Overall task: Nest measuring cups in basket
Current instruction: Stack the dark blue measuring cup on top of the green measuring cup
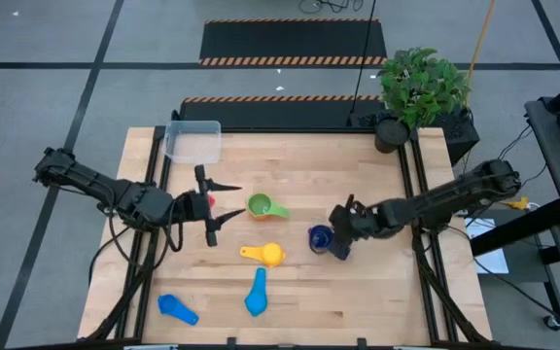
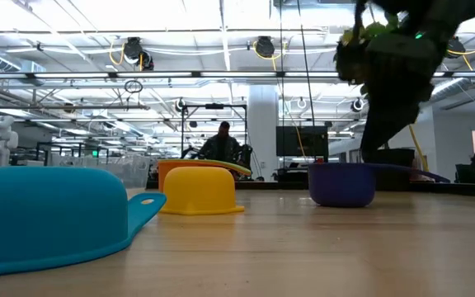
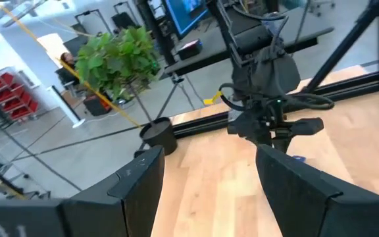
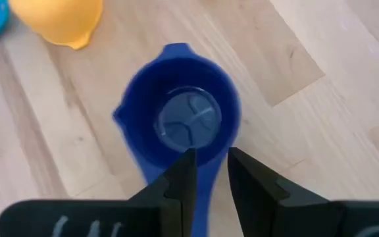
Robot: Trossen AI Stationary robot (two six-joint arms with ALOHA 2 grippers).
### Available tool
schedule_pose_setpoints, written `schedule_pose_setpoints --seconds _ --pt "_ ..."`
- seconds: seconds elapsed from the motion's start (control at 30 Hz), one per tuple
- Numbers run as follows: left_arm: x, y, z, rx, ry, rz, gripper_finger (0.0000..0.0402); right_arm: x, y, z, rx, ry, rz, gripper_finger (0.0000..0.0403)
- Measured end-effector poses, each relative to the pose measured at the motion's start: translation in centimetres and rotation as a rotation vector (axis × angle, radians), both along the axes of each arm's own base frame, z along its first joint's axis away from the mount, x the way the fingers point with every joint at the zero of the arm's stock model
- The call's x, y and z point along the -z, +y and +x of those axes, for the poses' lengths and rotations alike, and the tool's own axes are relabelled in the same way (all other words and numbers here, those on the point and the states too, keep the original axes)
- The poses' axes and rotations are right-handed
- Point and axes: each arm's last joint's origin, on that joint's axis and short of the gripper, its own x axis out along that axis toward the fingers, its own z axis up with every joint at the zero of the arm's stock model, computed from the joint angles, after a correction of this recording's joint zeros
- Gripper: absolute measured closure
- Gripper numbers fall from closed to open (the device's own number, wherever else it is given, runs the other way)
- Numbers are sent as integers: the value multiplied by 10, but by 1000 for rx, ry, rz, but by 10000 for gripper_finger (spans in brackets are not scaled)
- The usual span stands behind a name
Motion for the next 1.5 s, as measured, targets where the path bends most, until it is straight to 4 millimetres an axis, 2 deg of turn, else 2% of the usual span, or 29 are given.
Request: schedule_pose_setpoints --seconds 0.1,0.2,0.53,0.67,0.8,1.03,1.17,1.33,1.5 --pt "-1 -5 -2 23 -11 -17 158 -4 14 -5 23 -34 1 323" --pt "1 -12 6 30 -39 -59 158 -4 28 -10 56 -57 10 323" --pt "47 -42 48 88 135 162 158 -7 70 -28 151 -169 79 323" --pt "57 -48 52 128 181 195 158 -9 87 -33 151 -263 80 323" --pt "59 -52 52 222 194 150 158 -6 100 -38 176 -316 82 323" --pt "59 -63 45 291 199 131 158 10 106 -36 227 -280 81 323" --pt "59 -69 42 314 200 134 158 11 107 -34 229 -282 93 313" --pt "59 -72 40 328 199 141 158 9 103 -36 223 -263 77 275" --pt "59 -70 42 305 198 152 158 9 90 -39 185 -171 -1 227"
